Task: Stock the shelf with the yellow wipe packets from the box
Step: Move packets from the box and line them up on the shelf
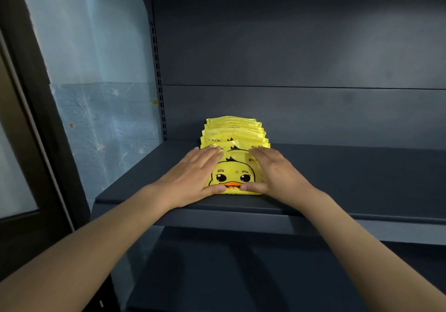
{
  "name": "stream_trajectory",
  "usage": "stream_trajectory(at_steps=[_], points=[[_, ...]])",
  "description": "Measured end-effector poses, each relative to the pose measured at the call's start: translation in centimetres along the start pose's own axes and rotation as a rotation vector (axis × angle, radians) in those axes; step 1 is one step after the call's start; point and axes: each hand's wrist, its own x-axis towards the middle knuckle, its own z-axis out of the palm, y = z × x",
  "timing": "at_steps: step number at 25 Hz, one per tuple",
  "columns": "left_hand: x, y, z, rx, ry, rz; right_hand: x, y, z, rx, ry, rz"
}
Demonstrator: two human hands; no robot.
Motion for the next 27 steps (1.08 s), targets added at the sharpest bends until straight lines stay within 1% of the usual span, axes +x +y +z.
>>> stream_trajectory(at_steps=[2,3,5,7,9,12,15,19,21,24,25,27], points=[[1.3,-0.6,0.6,0.092,-0.021,0.034,0.8,0.4,0.3,-0.071,-0.018,0.003],[2.1,-1.2,1.2,0.152,0.008,0.058,1.5,0.4,0.4,-0.115,-0.018,0.005],[3.6,-2.2,2.5,0.256,0.121,0.064,2.8,0.6,0.9,-0.199,0.013,0.021],[5.2,-3.2,4.0,0.28,0.217,0.05,4.2,0.8,1.7,-0.271,0.037,0.056],[6.6,-4.1,5.0,0.264,0.275,0.059,5.5,1.2,2.5,-0.333,0.056,0.093],[8.4,-5.2,5.9,0.308,0.326,0.042,7.8,2.3,3.3,-0.434,0.087,0.099],[9.7,-5.8,7.1,0.348,0.395,0.051,8.8,3.6,3.7,-0.425,0.112,0.094],[10.4,-6.1,7.3,0.333,0.411,0.091,8.6,4.6,4.2,-0.401,0.163,0.037],[10.0,-6.1,7.1,0.277,0.4,0.105,8.1,4.3,4.1,-0.345,0.141,0.028],[9.4,-6.1,6.8,0.238,0.415,0.145,7.3,3.9,3.8,-0.176,0.131,0.075],[9.4,-6.2,6.9,0.249,0.416,0.136,7.3,3.9,3.8,-0.129,0.143,0.09],[9.5,-6.2,7.1,0.282,0.406,0.085,7.8,3.7,4.0,-0.12,0.16,0.098]])
